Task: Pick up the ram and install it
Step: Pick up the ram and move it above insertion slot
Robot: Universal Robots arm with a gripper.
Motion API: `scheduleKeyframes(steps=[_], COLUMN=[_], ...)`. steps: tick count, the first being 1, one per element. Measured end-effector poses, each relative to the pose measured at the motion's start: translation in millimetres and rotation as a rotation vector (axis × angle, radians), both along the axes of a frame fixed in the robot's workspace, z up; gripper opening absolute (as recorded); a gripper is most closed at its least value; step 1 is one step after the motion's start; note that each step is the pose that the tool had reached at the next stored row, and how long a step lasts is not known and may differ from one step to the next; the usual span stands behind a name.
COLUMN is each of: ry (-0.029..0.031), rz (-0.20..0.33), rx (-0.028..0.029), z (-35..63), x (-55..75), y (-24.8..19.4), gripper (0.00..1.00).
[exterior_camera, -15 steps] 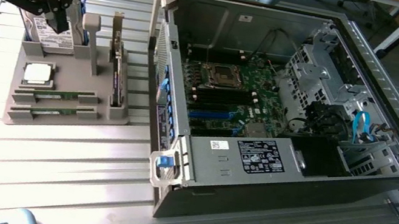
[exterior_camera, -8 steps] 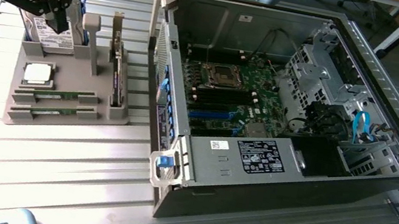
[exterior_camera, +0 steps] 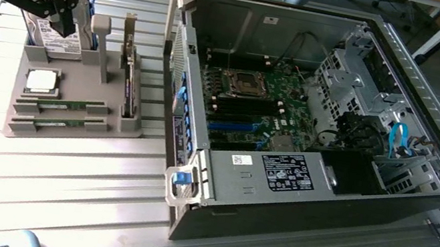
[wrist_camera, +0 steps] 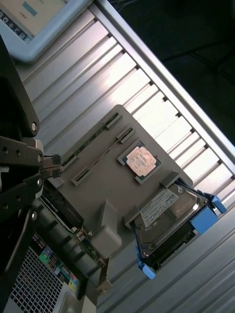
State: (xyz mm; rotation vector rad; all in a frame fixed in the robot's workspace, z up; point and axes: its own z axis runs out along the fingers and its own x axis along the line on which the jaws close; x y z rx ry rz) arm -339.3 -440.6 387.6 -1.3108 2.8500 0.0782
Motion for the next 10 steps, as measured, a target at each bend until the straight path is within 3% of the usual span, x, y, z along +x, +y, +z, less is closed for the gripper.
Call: scheduleKeyframes(steps=[10], ry=[0.0000], rz=[0.064], rx=[-0.0001], z=[0.0], x=[0.0], y=[0.0], gripper=[0.11])
